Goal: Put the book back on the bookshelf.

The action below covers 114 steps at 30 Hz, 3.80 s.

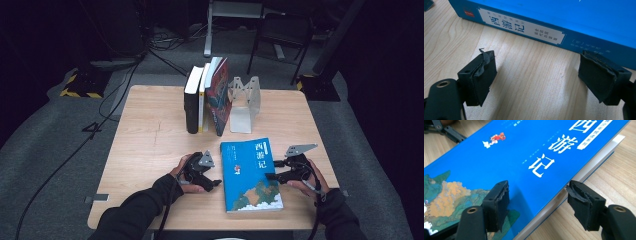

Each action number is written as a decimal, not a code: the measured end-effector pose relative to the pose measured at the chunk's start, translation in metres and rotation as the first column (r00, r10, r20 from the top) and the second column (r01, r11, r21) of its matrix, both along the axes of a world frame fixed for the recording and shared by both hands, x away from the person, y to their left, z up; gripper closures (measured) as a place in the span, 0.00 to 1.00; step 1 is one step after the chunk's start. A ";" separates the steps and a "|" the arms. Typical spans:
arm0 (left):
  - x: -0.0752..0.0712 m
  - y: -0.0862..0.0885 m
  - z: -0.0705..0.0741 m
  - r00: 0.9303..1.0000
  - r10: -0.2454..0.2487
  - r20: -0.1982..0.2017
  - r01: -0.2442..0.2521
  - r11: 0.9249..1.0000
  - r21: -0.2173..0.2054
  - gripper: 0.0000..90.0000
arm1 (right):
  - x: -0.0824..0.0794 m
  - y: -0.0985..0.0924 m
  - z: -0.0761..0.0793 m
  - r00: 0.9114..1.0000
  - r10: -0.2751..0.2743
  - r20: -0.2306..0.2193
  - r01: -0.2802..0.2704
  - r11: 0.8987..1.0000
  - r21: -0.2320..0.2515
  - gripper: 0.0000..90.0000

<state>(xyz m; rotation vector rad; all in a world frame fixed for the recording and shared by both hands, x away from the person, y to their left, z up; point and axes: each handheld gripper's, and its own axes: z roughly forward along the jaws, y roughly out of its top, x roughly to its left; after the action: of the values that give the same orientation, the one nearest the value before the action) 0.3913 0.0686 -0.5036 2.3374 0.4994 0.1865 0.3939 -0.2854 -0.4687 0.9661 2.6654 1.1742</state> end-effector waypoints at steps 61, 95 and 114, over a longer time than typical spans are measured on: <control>0.034 0.003 0.002 0.990 0.132 0.055 -0.131 0.991 -0.021 0.46 | -0.020 0.017 0.018 0.970 0.013 0.242 -0.063 0.977 0.202 0.85; 0.064 -0.002 0.024 0.989 0.142 0.036 -0.130 0.965 -0.230 0.75 | -0.033 0.015 0.037 0.932 0.048 0.360 -0.144 0.959 0.245 0.85; 0.059 0.010 0.087 0.985 0.089 0.149 -0.015 0.901 -0.434 1.00 | -0.045 0.018 0.061 0.849 0.064 0.524 -0.202 0.956 0.212 0.85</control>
<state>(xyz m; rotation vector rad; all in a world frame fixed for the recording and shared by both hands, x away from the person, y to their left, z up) 0.4500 0.0783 -0.4162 1.8569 0.4670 0.2641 0.3494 -0.2676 -0.4077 0.3984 2.2091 1.5779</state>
